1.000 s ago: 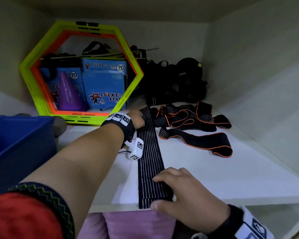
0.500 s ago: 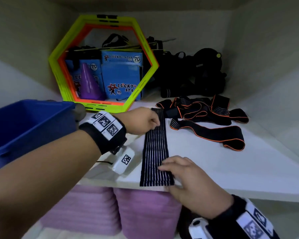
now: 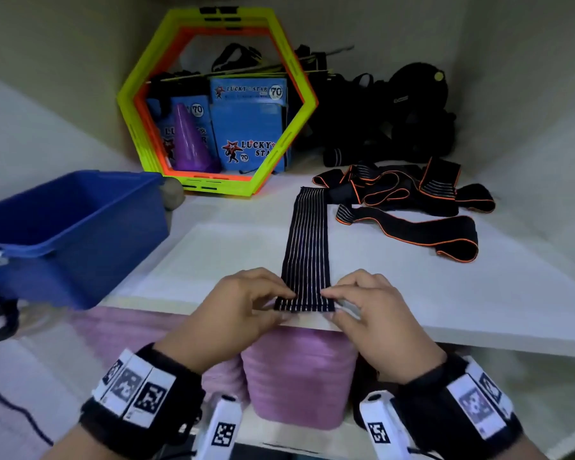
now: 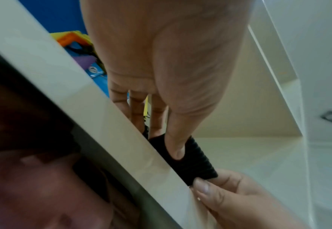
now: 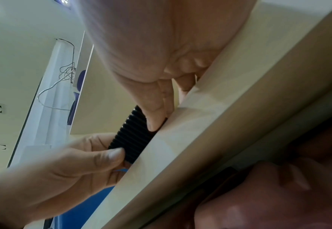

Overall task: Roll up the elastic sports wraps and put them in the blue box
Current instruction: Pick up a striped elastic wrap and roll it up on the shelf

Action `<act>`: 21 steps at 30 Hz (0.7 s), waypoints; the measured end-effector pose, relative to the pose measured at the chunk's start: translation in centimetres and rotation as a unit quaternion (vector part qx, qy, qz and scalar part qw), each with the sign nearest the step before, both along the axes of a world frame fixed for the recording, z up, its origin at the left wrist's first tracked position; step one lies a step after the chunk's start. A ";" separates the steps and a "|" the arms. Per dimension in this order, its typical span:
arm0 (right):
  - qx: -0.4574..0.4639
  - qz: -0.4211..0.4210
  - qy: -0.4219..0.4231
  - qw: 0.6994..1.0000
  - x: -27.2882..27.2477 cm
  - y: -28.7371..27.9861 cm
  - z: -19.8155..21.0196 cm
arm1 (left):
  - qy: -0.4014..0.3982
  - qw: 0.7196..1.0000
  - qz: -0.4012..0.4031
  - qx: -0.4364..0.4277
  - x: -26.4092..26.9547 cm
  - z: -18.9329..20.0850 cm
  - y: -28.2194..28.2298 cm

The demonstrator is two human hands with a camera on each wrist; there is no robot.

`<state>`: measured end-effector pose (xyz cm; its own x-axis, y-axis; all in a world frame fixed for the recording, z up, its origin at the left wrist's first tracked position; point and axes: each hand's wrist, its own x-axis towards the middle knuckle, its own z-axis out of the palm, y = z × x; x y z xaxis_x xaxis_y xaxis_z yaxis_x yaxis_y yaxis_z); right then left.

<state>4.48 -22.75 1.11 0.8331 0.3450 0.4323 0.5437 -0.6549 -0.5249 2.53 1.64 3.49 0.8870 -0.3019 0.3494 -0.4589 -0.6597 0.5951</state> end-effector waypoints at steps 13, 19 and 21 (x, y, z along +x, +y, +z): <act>0.057 -0.078 0.087 0.992 0.7 0.7 1.1 | 0.013 0.960 0.212 -0.184 -0.2 -1.2 -2.6; 0.093 -0.128 0.104 0.982 0.7 1.4 1.5 | 0.041 0.956 0.220 -0.191 0.6 -0.6 -2.5; 0.076 -0.142 0.105 0.981 0.7 1.6 1.7 | 0.045 0.959 0.218 -0.175 0.8 -0.4 -2.4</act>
<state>5.16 -21.14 2.80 0.9626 0.0307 0.2692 0.2197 -0.6700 -0.7091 3.33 -0.78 3.13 0.9337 0.2267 0.2771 -0.1202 -0.5305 0.8391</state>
